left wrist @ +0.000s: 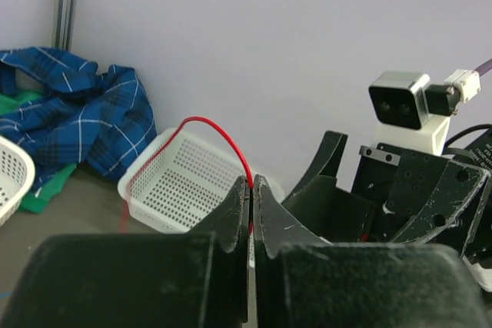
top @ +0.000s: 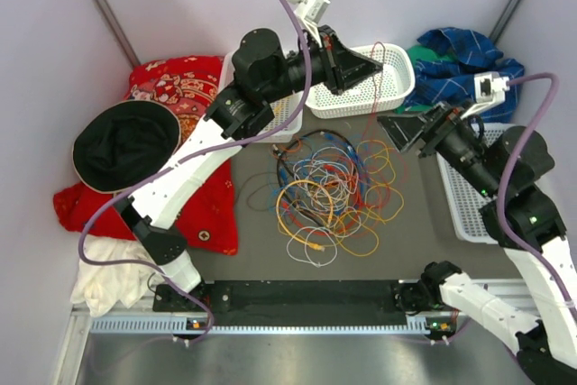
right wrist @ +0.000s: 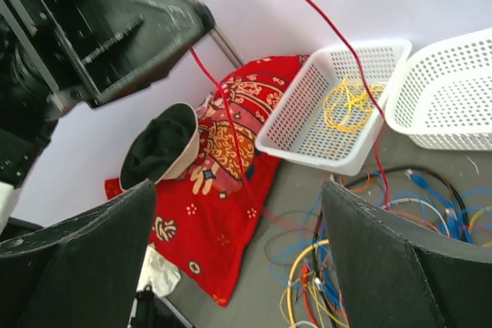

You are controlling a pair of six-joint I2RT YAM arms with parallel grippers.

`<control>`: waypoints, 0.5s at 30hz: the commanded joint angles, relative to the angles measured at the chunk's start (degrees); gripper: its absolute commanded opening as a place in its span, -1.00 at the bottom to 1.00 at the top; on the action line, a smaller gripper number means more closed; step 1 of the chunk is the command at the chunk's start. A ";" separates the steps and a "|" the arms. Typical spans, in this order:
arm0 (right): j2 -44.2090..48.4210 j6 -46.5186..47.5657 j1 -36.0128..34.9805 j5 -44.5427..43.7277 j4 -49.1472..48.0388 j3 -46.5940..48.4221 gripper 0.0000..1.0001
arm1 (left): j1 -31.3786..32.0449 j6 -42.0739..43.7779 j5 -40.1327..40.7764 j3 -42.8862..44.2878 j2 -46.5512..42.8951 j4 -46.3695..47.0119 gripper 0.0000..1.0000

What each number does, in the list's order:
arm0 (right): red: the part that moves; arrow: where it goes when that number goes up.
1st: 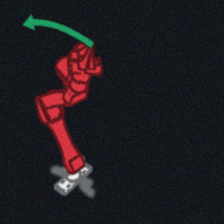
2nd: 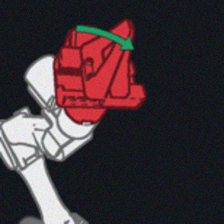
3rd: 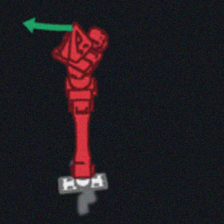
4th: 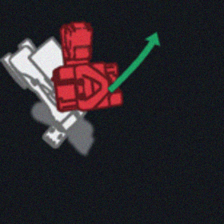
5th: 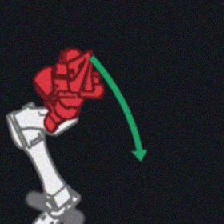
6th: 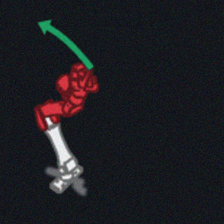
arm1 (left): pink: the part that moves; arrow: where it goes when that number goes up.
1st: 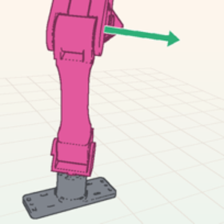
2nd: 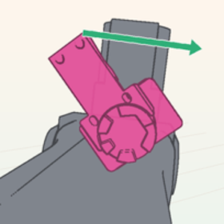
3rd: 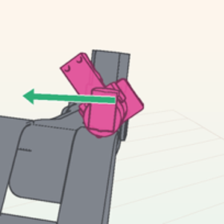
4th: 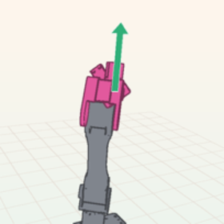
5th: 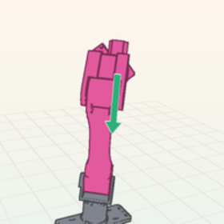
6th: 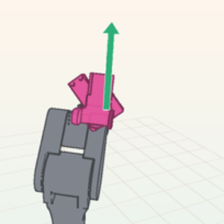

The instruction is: Untangle the cables

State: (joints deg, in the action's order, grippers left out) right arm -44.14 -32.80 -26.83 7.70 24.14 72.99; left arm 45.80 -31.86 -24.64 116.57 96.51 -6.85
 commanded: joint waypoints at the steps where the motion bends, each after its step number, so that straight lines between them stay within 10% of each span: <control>1: -3.92 -0.16 0.37 2.75 -8.14 1.10 0.70 | -0.01 -2.50 -1.28 -1.43 -1.41 0.70 -1.00; 15: -8.94 -0.08 0.37 -0.15 -14.82 -1.89 -0.31 | 0.08 -7.08 -4.89 -10.75 -3.78 4.83 -1.00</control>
State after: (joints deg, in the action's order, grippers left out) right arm -51.90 -33.19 -26.83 8.88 14.39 70.28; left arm 45.80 -37.30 -27.70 107.85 96.40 -6.46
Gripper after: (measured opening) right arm 0.427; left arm 0.014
